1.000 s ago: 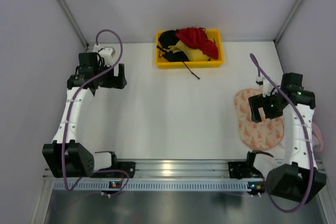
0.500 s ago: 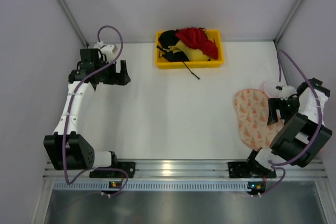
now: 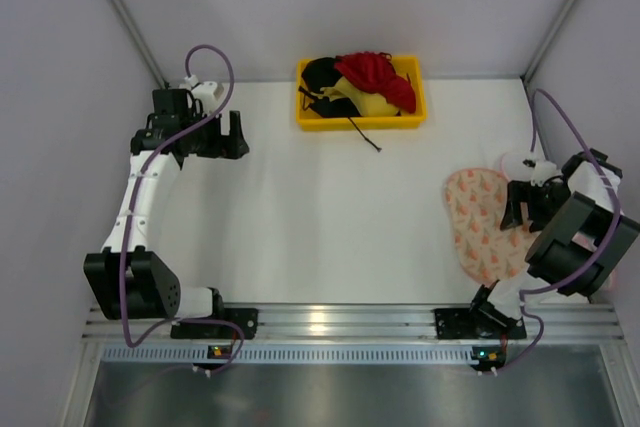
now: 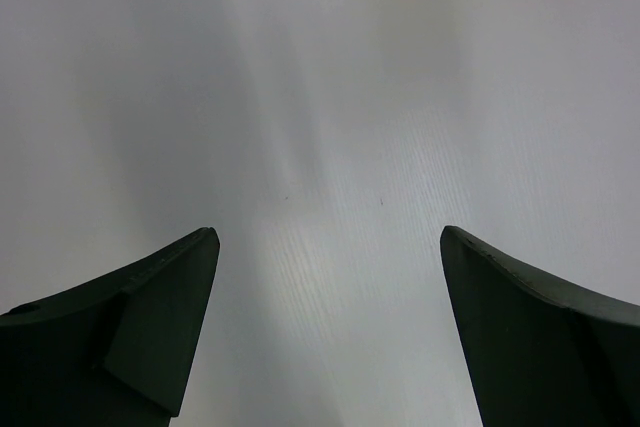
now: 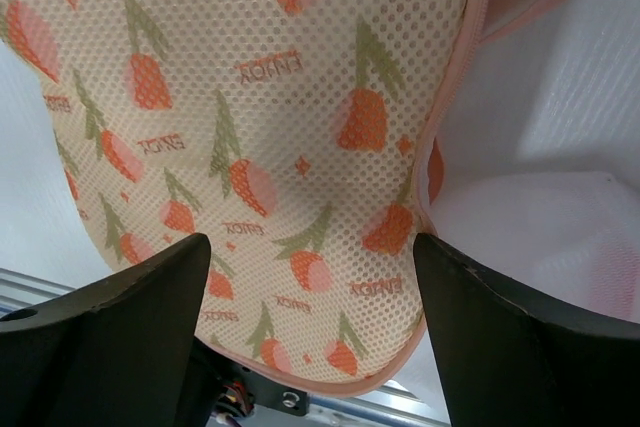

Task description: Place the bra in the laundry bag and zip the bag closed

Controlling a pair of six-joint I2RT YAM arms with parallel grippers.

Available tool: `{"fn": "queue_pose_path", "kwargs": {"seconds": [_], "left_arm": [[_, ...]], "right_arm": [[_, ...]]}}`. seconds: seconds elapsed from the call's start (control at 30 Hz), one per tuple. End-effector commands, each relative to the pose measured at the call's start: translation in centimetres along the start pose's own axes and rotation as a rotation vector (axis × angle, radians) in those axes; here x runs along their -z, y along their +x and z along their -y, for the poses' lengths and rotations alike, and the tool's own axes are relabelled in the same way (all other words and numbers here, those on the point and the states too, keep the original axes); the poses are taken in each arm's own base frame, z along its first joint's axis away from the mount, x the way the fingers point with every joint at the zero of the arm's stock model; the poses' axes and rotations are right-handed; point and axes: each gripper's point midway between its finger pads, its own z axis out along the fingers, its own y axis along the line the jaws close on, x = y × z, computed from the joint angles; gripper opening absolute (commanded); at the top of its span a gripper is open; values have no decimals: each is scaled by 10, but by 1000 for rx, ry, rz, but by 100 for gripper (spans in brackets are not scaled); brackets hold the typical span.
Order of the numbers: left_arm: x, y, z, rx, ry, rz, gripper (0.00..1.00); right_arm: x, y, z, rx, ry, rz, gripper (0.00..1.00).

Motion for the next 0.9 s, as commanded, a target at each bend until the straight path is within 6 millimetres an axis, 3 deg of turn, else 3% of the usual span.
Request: {"fn": "queue_pose_path", "kwargs": {"seconds": [0.0, 0.17, 0.3, 0.57, 0.67, 0.73, 0.87], "left_arm": [[6, -17, 4, -25, 14, 59, 99], [2, -13, 5, -20, 25, 44, 99], [1, -15, 6, -17, 36, 43, 98], [1, -16, 4, -28, 30, 46, 99], [1, -17, 5, -25, 32, 48, 99], [1, -17, 5, -26, 33, 48, 99], [2, -18, 5, -28, 31, 52, 99]], "right_arm": [[20, -32, -4, 49, 4, 144, 84], [32, -52, 3, 41, 31, 191, 86], [23, -53, 14, 35, 55, 167, 88], [-14, -20, 12, 65, 10, 49, 80], [-20, -13, 8, 68, -15, 29, 74], [-19, -14, 4, 66, -35, 38, 63], [2, -29, -17, 66, -104, 107, 40]]}}
